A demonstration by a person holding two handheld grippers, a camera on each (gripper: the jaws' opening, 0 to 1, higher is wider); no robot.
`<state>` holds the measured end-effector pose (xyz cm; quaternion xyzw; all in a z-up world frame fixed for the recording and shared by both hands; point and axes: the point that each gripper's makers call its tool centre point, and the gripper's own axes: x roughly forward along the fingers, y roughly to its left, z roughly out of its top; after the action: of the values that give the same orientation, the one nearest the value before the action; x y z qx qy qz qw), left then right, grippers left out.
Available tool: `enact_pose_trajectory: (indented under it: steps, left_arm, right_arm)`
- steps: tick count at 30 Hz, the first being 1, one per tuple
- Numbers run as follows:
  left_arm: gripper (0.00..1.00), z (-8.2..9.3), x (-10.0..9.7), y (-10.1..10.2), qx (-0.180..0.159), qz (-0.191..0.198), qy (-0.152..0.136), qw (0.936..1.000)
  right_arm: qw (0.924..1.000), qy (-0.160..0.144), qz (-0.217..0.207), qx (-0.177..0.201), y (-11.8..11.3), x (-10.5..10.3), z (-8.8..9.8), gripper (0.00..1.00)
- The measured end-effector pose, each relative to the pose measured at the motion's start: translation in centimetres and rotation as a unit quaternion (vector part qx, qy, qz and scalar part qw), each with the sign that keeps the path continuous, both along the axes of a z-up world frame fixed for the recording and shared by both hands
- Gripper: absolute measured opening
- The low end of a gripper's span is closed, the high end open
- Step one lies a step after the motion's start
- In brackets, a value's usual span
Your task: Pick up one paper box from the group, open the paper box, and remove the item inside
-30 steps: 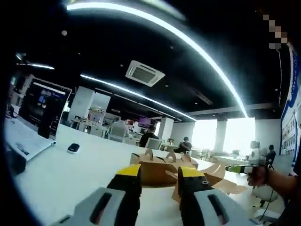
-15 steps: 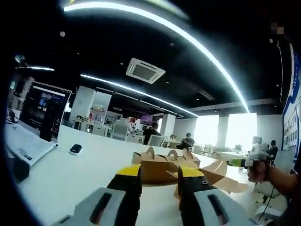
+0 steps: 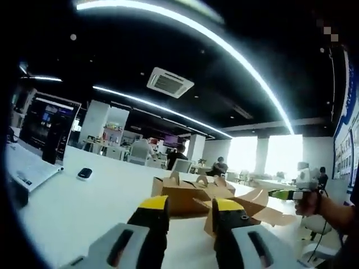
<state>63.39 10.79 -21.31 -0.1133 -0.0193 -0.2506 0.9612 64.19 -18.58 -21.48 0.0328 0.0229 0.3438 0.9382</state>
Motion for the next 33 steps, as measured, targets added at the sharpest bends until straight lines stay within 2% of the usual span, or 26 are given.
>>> enact_pose_trajectory:
  steps: [1,3,12,17,22,33]
  left_arm:
    - [0.32,-0.3,0.0,0.3,0.001,0.002,0.009,1.0000]
    - [0.32,-0.4,-0.3,0.5,0.004,0.002,0.008,1.0000]
    - [0.32,0.4,-0.4,1.2,0.000,0.017,-0.004,0.9998]
    - [0.32,-0.2,0.2,0.9,0.002,0.018,0.006,0.9998]
    - [0.32,-0.7,0.7,0.5,0.000,0.015,0.012,0.9998]
    - [0.32,-1.1,0.9,0.4,-0.005,0.012,0.014,0.9998]
  right_arm:
    - [0.9999,0.000,0.003,0.014,0.0,-0.1,0.1,0.27]
    - [0.9997,0.005,-0.001,0.022,-0.2,0.1,-0.1,0.27]
    - [0.9998,0.000,-0.014,0.012,-1.2,0.8,0.1,0.27]
    - [1.0000,-0.008,0.001,0.003,-0.8,0.5,0.0,0.27]
    - [0.9999,-0.002,-0.001,-0.016,-0.9,0.4,-0.9,0.27]
    - [0.9999,0.001,-0.012,-0.011,-1.4,1.4,-0.8,0.27]
